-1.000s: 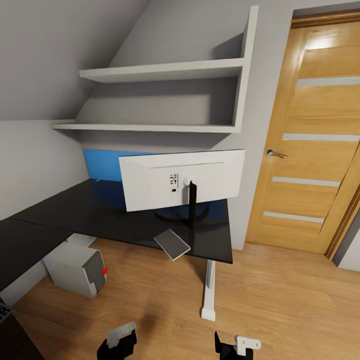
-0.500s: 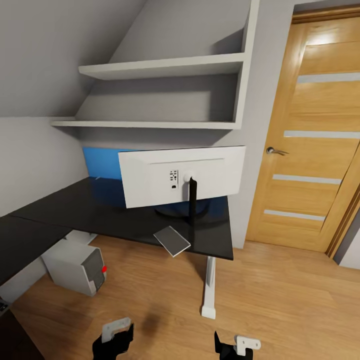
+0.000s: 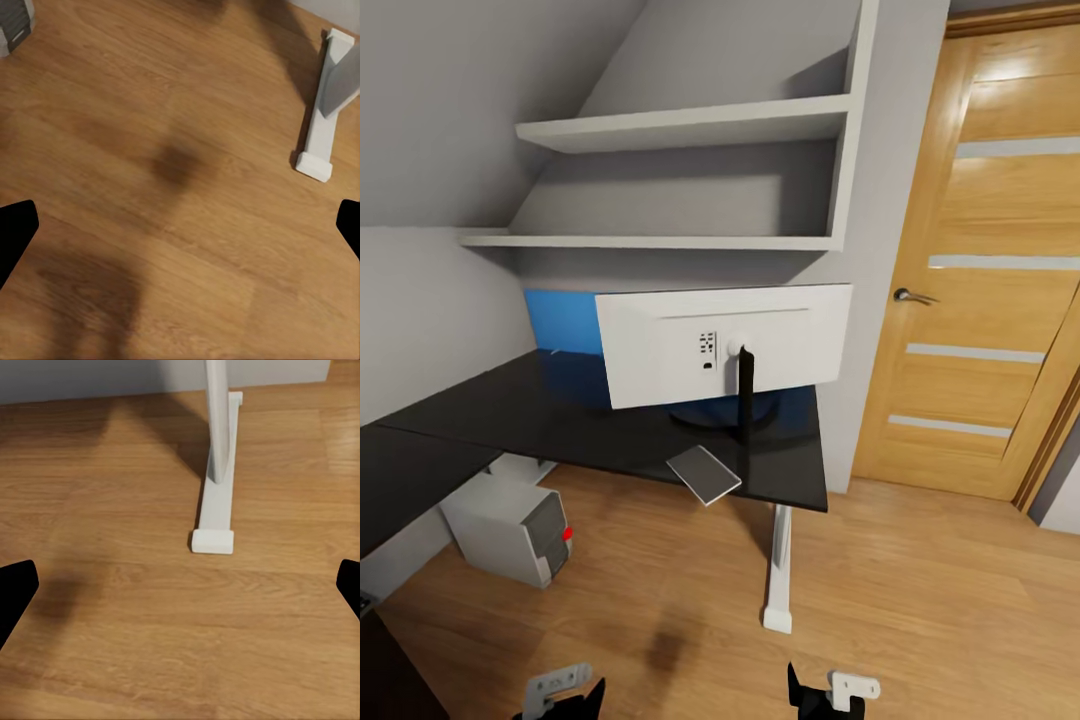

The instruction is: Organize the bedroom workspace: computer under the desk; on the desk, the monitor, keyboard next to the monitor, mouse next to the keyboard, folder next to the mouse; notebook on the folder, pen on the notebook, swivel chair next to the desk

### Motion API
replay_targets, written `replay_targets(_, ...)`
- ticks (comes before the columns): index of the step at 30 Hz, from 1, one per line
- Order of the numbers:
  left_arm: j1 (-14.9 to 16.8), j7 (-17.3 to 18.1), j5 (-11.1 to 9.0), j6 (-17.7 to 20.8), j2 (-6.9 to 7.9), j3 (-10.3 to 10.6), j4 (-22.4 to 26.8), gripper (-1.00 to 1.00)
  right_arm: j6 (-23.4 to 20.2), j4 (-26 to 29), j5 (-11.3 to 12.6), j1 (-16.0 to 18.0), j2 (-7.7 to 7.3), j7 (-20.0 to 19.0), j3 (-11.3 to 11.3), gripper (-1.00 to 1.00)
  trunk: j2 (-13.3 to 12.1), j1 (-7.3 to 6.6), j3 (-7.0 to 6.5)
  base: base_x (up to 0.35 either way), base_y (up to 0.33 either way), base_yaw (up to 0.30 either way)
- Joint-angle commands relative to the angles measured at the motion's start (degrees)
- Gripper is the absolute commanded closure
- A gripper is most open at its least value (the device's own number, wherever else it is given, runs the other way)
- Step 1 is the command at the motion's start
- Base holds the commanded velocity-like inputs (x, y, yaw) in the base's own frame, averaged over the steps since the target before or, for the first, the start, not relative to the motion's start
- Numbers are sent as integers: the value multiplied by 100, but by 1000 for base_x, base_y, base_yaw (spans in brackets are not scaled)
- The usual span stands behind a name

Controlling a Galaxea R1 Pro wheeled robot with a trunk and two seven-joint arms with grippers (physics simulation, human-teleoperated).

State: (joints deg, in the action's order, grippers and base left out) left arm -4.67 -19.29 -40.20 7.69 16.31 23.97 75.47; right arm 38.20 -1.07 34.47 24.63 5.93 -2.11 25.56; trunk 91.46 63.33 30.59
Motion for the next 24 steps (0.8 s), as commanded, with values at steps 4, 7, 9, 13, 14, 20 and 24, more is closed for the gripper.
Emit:
replay_targets(4,2,-76,-40,-6,4,13,-3,-100,9,-13,60,6,4,-18,37,-100,165,89,77,0,0,0)
replay_targets(7,2,-84,-40,-85,4,15,-5,-100,5,-14,60,6,4,-18,37,-100,285,155,131,0,0,0)
replay_targets(9,2,-84,-44,-235,8,15,-5,-100,4,-13,60,6,4,-18,37,-100,365,198,167,0,0,0)
replay_targets(13,-2,-84,-46,-449,18,12,-6,-100,5,-13,60,5,4,-18,37,-100,526,286,239,0,0,0)
replay_targets(14,-4,-81,-44,-492,36,12,9,-100,4,-11,60,6,4,-18,37,-100,566,308,257,0,0,0)
replay_targets(20,-145,-76,-48,-561,253,17,473,-100,3,-10,60,6,4,-18,37,-100,807,440,364,0,0,0)
replay_targets(24,-488,-75,-49,-571,391,13,946,-100,3,-8,60,6,4,-18,37,-100,967,528,436,0,0,0)
